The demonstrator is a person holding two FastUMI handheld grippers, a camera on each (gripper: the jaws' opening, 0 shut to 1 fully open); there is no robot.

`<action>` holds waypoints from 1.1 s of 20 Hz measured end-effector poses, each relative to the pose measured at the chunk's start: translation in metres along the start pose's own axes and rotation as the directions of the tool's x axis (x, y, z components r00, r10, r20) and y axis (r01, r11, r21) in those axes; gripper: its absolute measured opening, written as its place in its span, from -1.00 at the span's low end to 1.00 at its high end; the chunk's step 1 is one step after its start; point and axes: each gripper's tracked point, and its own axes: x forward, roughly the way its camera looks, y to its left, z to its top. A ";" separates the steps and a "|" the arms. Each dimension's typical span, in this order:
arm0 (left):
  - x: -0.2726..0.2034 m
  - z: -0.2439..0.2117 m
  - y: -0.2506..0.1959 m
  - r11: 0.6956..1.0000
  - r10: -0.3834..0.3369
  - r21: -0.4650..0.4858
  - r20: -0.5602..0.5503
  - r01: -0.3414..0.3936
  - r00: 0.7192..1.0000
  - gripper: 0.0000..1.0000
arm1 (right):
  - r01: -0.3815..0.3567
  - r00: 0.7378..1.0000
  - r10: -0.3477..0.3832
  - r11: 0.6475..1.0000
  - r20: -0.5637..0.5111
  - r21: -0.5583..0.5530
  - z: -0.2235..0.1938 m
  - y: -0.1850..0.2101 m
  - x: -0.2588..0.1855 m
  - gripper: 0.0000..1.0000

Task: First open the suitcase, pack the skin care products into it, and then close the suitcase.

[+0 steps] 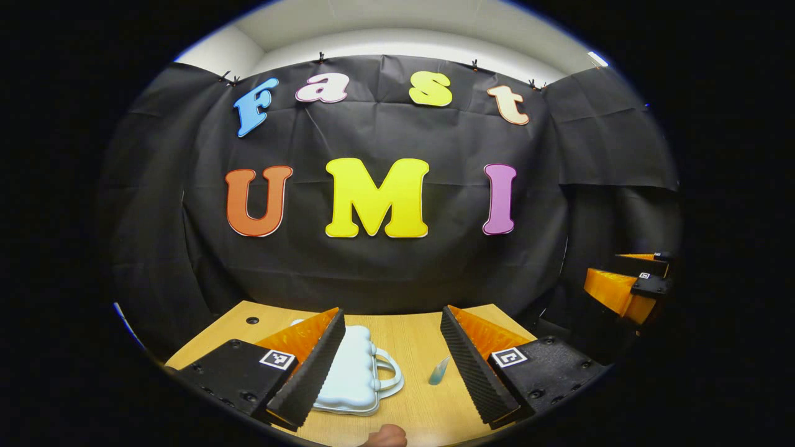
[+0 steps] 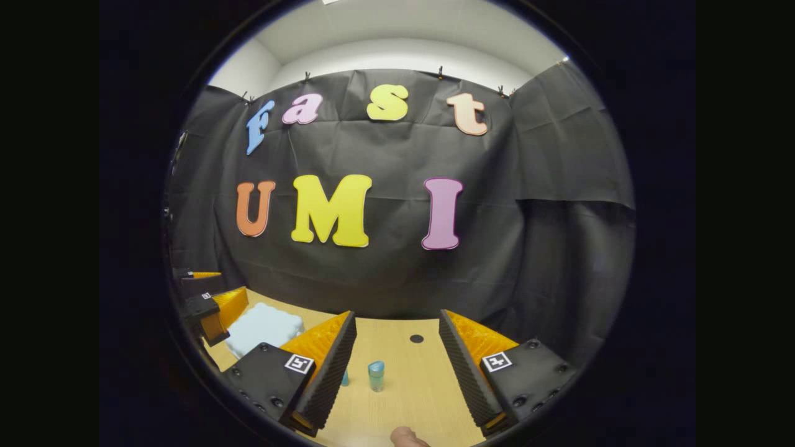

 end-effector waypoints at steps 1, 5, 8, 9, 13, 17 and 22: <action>0.001 -0.001 -0.002 1.000 0.000 0.002 0.002 0.000 1.000 0.97 | -0.004 1.000 0.004 1.000 0.000 -0.001 -0.001 -0.002 0.000 0.59; 0.006 -0.013 -0.005 0.996 0.013 0.088 0.019 -0.015 1.000 0.97 | -0.002 1.000 0.002 1.000 0.001 -0.011 -0.003 -0.011 0.002 0.59; 0.017 -0.036 0.003 0.961 0.055 0.270 0.021 -0.059 0.998 0.97 | 0.015 1.000 -0.015 1.000 -0.004 -0.018 -0.006 -0.027 0.006 0.59; 0.020 -0.045 0.003 0.942 0.064 0.329 0.025 -0.069 0.998 0.97 | 0.022 1.000 -0.022 1.000 -0.008 -0.023 -0.009 -0.034 0.007 0.59; 0.041 -0.102 0.006 0.833 0.117 0.547 -0.022 -0.086 0.993 0.96 | 0.041 0.999 -0.041 0.996 0.003 -0.083 -0.015 -0.057 0.014 0.58; 0.066 -0.156 -0.004 0.689 0.142 0.723 -0.068 -0.049 0.988 0.96 | 0.026 0.999 -0.023 0.992 0.022 -0.125 -0.021 -0.071 0.027 0.58; 0.095 -0.216 -0.008 0.479 0.182 0.877 -0.119 0.018 0.976 0.95 | -0.008 1.000 0.007 0.997 -0.005 -0.080 -0.031 -0.092 0.050 0.59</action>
